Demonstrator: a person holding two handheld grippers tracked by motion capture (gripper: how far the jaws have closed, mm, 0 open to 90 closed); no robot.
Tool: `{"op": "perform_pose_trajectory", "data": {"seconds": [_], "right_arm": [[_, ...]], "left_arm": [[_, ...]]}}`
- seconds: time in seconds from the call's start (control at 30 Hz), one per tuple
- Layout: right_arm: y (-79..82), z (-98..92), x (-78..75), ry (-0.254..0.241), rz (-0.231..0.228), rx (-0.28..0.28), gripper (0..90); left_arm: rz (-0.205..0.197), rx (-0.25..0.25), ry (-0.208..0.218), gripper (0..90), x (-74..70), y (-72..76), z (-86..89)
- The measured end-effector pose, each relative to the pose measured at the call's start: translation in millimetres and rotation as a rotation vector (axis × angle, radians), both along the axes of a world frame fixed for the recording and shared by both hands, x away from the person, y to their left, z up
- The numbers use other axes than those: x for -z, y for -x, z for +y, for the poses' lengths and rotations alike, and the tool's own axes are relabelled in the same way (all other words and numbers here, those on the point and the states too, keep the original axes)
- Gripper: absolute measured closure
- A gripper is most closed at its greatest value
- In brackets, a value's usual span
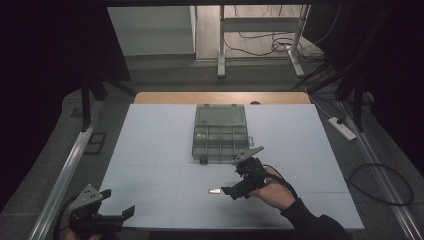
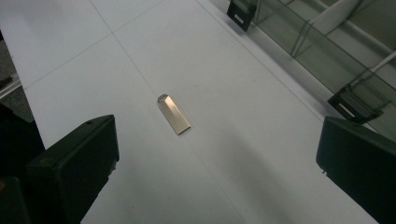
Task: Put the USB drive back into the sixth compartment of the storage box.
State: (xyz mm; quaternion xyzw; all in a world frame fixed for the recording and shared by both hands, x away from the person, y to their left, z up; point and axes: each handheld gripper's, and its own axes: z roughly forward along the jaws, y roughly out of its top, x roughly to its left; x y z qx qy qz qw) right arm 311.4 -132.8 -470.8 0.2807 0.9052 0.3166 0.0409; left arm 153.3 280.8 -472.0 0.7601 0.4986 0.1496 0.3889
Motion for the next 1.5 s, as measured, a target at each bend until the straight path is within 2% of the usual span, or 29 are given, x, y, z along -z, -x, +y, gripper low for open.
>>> {"op": "perform_pose_trajectory", "data": {"seconds": [0.13, 0.47, 0.97, 1.3, 1.33, 1.5], "right_arm": [[-2.5, 8.1, 2.7, 0.031, 0.012, -0.01, 0.0], [-8.0, 24.4, 9.8, 0.069, 0.018, -0.022, 0.0], [-10.7, 51.7, 23.8, 0.136, 0.04, -0.073, 0.0], [-10.6, 64.7, 35.2, 0.197, 0.039, -0.102, 0.0], [-10.9, 66.3, 38.6, 0.221, 0.05, -0.108, 0.0], [-11.7, 68.7, 44.6, 0.257, 0.052, -0.113, 0.0]], "left_arm": [[-0.002, 0.0, 0.0, 0.9, 0.1, 0.0, 0.0], [-0.001, 0.002, 0.0, 0.9, 0.1, 0.0, -0.2], [-0.005, 0.01, -0.004, 1.0, 0.2, 0.4, -0.8], [-0.006, 0.011, -0.006, 1.0, 0.1, 0.5, -0.9], [-0.006, 0.011, -0.006, 0.9, 0.1, 0.5, -0.9], [-0.007, 0.012, -0.007, 0.9, 0.1, 0.6, -1.0]]}}
